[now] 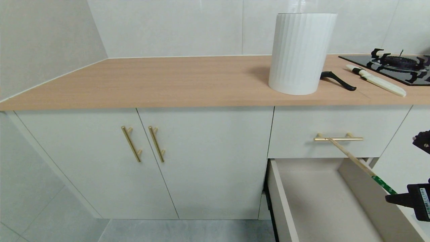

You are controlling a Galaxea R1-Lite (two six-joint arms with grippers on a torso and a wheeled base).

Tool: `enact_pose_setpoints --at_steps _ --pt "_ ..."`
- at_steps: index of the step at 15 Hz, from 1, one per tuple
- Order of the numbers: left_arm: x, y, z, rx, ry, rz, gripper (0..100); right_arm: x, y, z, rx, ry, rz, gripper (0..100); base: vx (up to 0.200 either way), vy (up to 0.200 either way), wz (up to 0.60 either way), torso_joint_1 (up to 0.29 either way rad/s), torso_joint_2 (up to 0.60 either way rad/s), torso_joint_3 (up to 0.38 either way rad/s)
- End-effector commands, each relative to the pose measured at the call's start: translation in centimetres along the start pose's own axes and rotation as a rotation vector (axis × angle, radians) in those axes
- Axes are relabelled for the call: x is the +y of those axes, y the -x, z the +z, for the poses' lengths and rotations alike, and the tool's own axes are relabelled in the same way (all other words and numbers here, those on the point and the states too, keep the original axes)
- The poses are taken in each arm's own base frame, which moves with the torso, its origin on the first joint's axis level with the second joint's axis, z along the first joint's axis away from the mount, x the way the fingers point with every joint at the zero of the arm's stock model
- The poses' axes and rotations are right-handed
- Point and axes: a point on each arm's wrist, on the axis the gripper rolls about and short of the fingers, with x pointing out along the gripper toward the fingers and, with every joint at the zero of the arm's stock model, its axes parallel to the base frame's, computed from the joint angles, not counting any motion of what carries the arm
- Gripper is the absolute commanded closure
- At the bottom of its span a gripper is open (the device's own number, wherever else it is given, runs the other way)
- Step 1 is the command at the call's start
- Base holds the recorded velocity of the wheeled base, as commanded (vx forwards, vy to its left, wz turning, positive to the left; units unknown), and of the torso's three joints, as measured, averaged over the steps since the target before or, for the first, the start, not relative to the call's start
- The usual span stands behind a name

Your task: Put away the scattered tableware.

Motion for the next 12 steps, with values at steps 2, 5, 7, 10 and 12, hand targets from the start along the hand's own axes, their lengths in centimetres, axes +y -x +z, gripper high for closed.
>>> enact_pose_setpoints --at_steps 2,5,7,10,12 --pt "0.0 0.0 0.0 0.002 0.0 0.001 0 0.2 -0.9 -0.3 0.006 0.012 0.006 100 0.0 0.0 0.0 -0.08 0.43 0.332" --pt "0.0 0.0 0.0 0.002 0.0 0.001 0 0.6 -1.5 -0.6 0.017 0.032 0.02 100 0.0 0.0 0.0 -0.032 0.14 0.113" --pt "0.0 0.0 0.0 0.002 0.0 0.0 0 0.9 -2.1 -0.7 0.049 0.043 0.02 100 0.0 0.0 0.0 0.0 0.0 0.0" --pt "0.0 0.0 0.0 0.002 0.0 0.001 0 1.2 -4.4 -0.8 0.111 0.052 0.01 100 0.0 0.0 0.0 0.0 0.0 0.0" --pt "0.0 0.0 0.0 0.002 0.0 0.0 0 1.6 -7.8 -0.8 0.217 0.061 -0.017 100 0.0 0.0 0.0 0.0 0.0 0.0"
